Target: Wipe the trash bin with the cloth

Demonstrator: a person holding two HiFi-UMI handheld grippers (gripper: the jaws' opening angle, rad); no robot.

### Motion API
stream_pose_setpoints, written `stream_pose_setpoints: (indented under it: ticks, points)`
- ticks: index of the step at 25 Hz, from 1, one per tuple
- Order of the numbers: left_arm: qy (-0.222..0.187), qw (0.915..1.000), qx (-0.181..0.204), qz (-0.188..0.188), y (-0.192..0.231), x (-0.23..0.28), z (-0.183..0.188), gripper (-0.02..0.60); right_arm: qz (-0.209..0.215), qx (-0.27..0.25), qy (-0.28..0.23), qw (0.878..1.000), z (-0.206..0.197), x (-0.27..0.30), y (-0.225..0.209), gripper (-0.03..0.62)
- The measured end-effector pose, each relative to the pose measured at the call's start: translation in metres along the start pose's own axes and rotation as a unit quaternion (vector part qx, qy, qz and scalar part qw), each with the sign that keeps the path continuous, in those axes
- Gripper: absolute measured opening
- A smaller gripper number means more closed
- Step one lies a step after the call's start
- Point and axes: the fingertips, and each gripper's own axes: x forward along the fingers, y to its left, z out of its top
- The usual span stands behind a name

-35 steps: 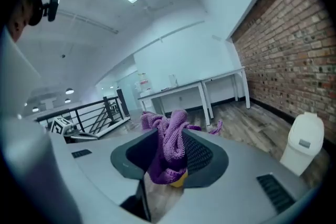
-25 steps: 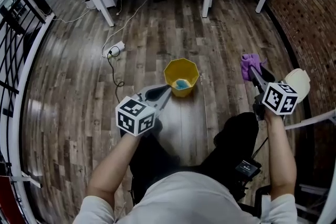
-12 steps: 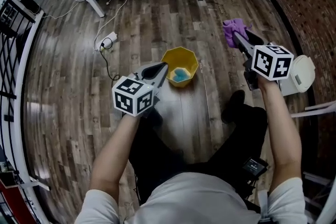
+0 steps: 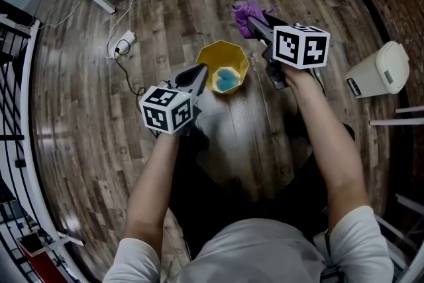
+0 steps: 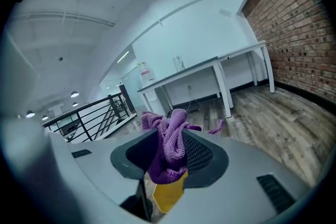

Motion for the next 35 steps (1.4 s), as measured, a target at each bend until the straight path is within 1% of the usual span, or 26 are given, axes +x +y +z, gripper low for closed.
stream_pose_setpoints:
  ticks: [4, 7, 10, 13, 15, 18, 20, 22, 24, 25, 26, 27, 28, 29, 30, 31, 32, 33, 34, 35]
  points:
    - [0.033, 0.9994, -0.004, -0.011, 0.008, 0.029, -0.033, 0.005, -0.013, 0.053, 0.015, 0.998, -0.051, 0.03, -0.026, 0.144]
    - [0.063, 0.9979, -0.006, -0.015, 0.014, 0.054, -0.064, 0.006, -0.029, 0.105, 0.024, 0.994, -0.096, 0.046, -0.057, 0.144]
    - [0.101, 0.9946, -0.004, -0.023, 0.016, 0.077, -0.097, 0.006, -0.053, 0.169, 0.03, 0.984, -0.148, 0.05, -0.093, 0.144]
    - [0.139, 0.9896, 0.01, -0.037, 0.019, 0.097, -0.122, 0.006, -0.08, 0.23, 0.037, 0.969, -0.2, 0.05, -0.126, 0.144]
    - [0.168, 0.9843, 0.027, -0.047, 0.023, 0.107, -0.137, 0.006, -0.093, 0.262, 0.044, 0.959, -0.233, 0.052, -0.142, 0.144]
    - [0.214, 0.9728, 0.057, -0.069, 0.024, 0.118, -0.165, 0.006, -0.103, 0.305, 0.048, 0.945, -0.277, 0.055, -0.157, 0.144]
    - [0.227, 0.9668, 0.069, -0.094, 0.018, 0.128, -0.181, 0.006, -0.1, 0.33, 0.046, 0.938, -0.3, 0.058, -0.165, 0.144]
    - [0.241, 0.9607, 0.08, -0.113, 0.014, 0.136, -0.188, 0.006, -0.095, 0.354, 0.046, 0.929, -0.321, 0.059, -0.171, 0.144]
    - [0.275, 0.9495, 0.093, -0.119, 0.02, 0.139, -0.19, 0.005, -0.095, 0.375, 0.047, 0.921, -0.34, 0.058, -0.175, 0.144]
    - [0.296, 0.944, 0.09, -0.115, 0.028, 0.14, -0.189, 0.005, -0.096, 0.385, 0.047, 0.917, -0.349, 0.057, -0.175, 0.144]
    - [0.312, 0.942, 0.07, -0.104, 0.039, 0.14, -0.185, 0.005, -0.094, 0.394, 0.048, 0.913, -0.357, 0.057, -0.174, 0.144]
    - [0.317, 0.9443, 0.031, -0.083, 0.053, 0.141, -0.179, 0.005, -0.091, 0.401, 0.049, 0.91, -0.364, 0.058, -0.17, 0.144]
    - [0.311, 0.9486, -0.015, -0.058, 0.067, 0.142, -0.171, 0.005, -0.084, 0.407, 0.051, 0.908, -0.369, 0.06, -0.167, 0.144]
    - [0.3, 0.952, -0.051, -0.033, 0.078, 0.143, -0.167, 0.005, -0.077, 0.41, 0.054, 0.907, -0.373, 0.063, -0.164, 0.144]
    - [0.294, 0.9537, -0.061, -0.018, 0.081, 0.143, -0.169, 0.005, -0.068, 0.413, 0.057, 0.907, -0.377, 0.065, -0.16, 0.144]
    - [0.299, 0.953, -0.041, -0.019, 0.076, 0.142, -0.176, 0.006, -0.061, 0.414, 0.06, 0.906, -0.381, 0.066, -0.158, 0.144]
    - [0.315, 0.9483, -0.002, -0.038, 0.064, 0.142, -0.186, 0.006, -0.055, 0.416, 0.062, 0.906, -0.385, 0.067, -0.157, 0.144]
    - [0.333, 0.9392, 0.047, -0.068, 0.049, 0.143, -0.196, 0.007, -0.051, 0.418, 0.06, 0.905, -0.386, 0.067, -0.159, 0.144]
    - [0.345, 0.9281, 0.097, -0.1, 0.034, 0.147, -0.202, 0.014, -0.048, 0.42, 0.056, 0.904, -0.386, 0.067, -0.162, 0.144]
    - [0.349, 0.9179, 0.143, -0.124, 0.025, 0.153, -0.204, 0.039, -0.043, 0.424, 0.048, 0.903, -0.384, 0.066, -0.165, 0.144]
